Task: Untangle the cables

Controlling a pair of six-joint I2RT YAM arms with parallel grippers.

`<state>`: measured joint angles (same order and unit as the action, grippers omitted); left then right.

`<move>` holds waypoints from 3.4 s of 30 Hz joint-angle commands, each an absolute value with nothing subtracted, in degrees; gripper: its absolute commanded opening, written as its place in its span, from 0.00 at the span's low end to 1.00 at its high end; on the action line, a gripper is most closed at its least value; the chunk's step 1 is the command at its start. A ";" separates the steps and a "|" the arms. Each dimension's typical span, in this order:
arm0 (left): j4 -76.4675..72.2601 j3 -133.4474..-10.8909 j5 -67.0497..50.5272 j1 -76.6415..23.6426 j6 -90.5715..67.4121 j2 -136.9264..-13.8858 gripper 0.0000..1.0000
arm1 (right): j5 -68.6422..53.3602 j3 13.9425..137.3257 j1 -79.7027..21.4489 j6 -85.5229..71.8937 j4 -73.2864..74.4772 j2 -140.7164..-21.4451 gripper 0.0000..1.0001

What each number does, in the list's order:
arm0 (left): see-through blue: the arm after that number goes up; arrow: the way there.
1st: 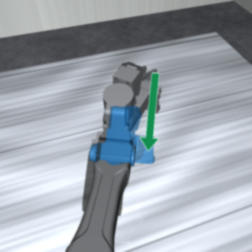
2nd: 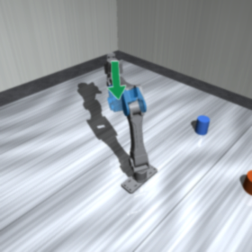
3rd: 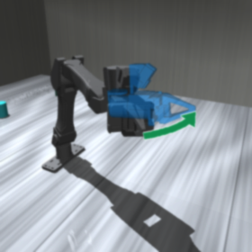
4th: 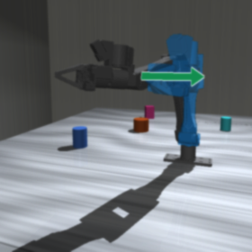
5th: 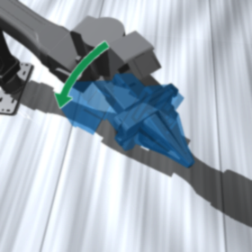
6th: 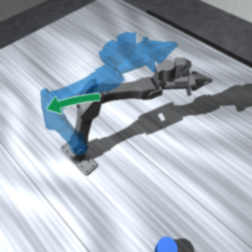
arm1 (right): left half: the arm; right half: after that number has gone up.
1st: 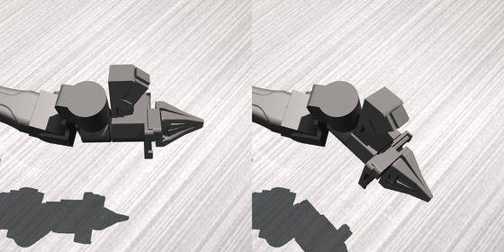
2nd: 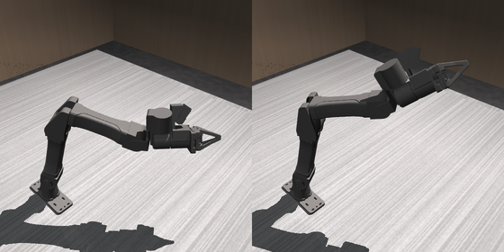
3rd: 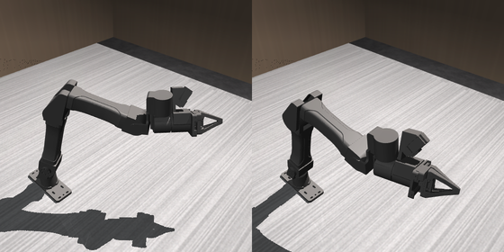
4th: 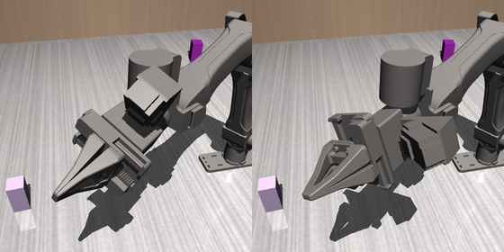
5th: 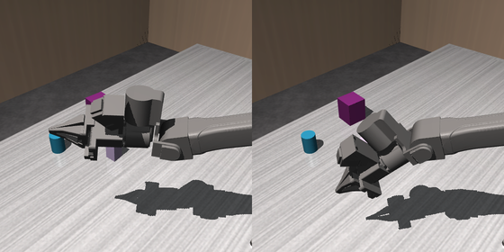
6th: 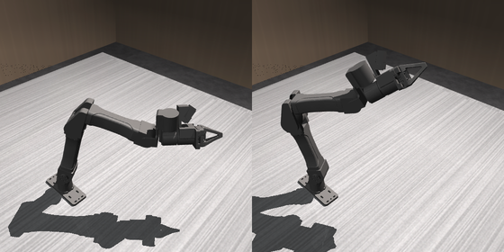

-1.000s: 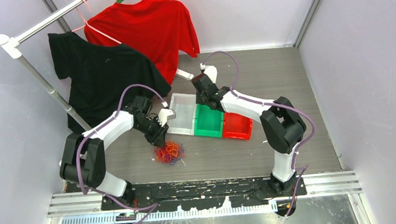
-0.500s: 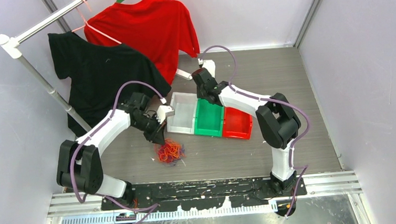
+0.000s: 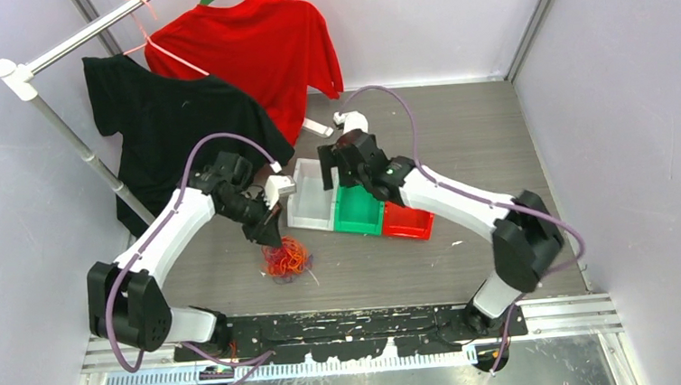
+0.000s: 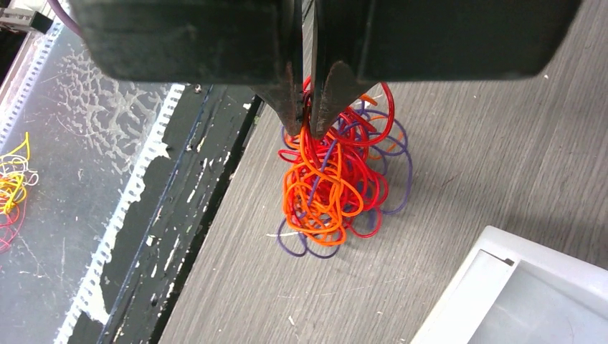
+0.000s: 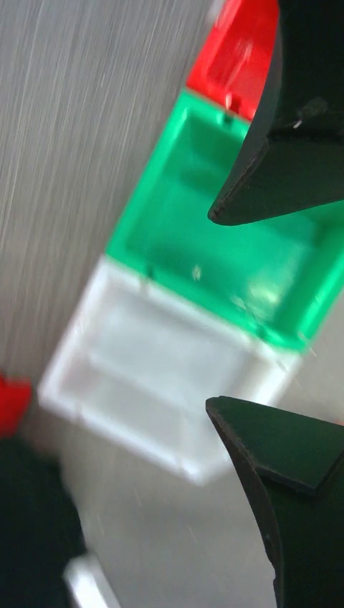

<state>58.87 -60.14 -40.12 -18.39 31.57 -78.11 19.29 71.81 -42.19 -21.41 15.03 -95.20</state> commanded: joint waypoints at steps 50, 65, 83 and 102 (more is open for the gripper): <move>75.79 -73.62 -54.12 -18.65 36.12 -67.74 0.00 | -28.94 45.22 -53.45 -26.54 -36.06 -80.67 0.64; 78.05 -75.10 -54.95 -18.68 37.56 -67.63 0.00 | -30.59 50.90 -54.31 -22.48 -28.28 -83.97 0.20; 67.35 -68.49 -38.82 -18.64 33.74 -64.73 0.01 | -26.95 50.39 -54.29 -16.30 -10.66 -73.92 0.06; 73.58 -74.42 -47.80 -18.64 33.05 -65.39 0.00 | -28.20 51.09 -56.14 -21.55 -33.17 -85.25 0.59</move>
